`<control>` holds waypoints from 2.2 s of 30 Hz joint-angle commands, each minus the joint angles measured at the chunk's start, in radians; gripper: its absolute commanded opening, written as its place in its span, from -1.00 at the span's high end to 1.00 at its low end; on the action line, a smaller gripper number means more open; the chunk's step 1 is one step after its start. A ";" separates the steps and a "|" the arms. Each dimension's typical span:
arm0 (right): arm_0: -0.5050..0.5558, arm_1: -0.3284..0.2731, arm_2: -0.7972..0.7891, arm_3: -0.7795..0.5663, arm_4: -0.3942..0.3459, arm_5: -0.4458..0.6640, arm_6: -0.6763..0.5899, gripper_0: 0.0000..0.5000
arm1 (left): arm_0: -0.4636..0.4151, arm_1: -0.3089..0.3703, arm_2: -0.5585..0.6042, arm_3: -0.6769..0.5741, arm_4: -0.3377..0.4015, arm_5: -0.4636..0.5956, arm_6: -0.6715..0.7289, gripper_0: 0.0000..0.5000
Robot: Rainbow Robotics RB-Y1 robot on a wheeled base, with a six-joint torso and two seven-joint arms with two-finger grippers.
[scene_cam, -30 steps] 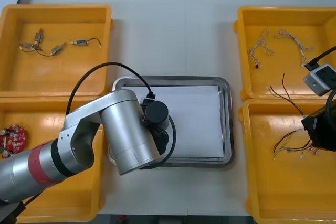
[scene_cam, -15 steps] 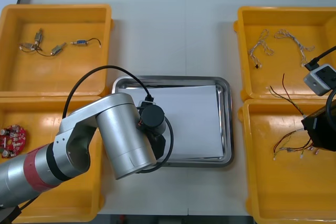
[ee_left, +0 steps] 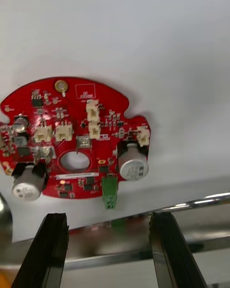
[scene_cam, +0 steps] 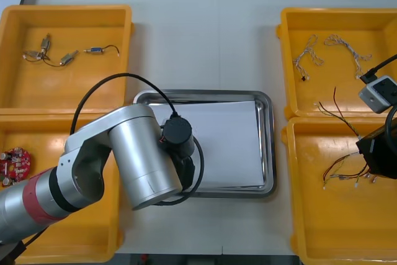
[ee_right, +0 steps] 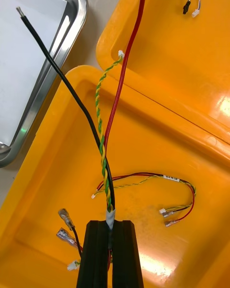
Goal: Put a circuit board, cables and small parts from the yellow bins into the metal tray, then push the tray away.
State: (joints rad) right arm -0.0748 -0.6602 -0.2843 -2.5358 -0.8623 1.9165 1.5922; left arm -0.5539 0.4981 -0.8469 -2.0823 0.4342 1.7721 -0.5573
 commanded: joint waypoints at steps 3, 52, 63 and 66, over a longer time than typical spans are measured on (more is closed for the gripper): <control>-0.019 -0.033 0.011 -0.007 -0.009 0.003 -0.008 1.00 | -0.063 -0.004 0.112 -0.097 0.092 0.130 -0.062 -1.00; -0.422 -0.154 0.669 0.034 0.011 0.003 0.052 1.00 | -0.078 0.284 0.773 0.059 0.207 0.148 -0.524 -1.00; -0.568 -0.136 0.889 0.135 0.020 -0.088 0.115 1.00 | -0.078 0.283 0.835 0.214 0.167 0.053 -0.658 -1.00; -0.594 -0.125 0.933 0.164 0.031 -0.123 0.130 1.00 | -0.078 0.283 0.836 0.229 0.152 0.026 -0.664 -1.00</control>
State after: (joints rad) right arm -0.6086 -0.7853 0.5918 -2.3900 -0.8468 1.8242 1.6650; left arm -0.6428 0.7448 -0.0412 -1.8585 0.6099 1.8284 -1.2401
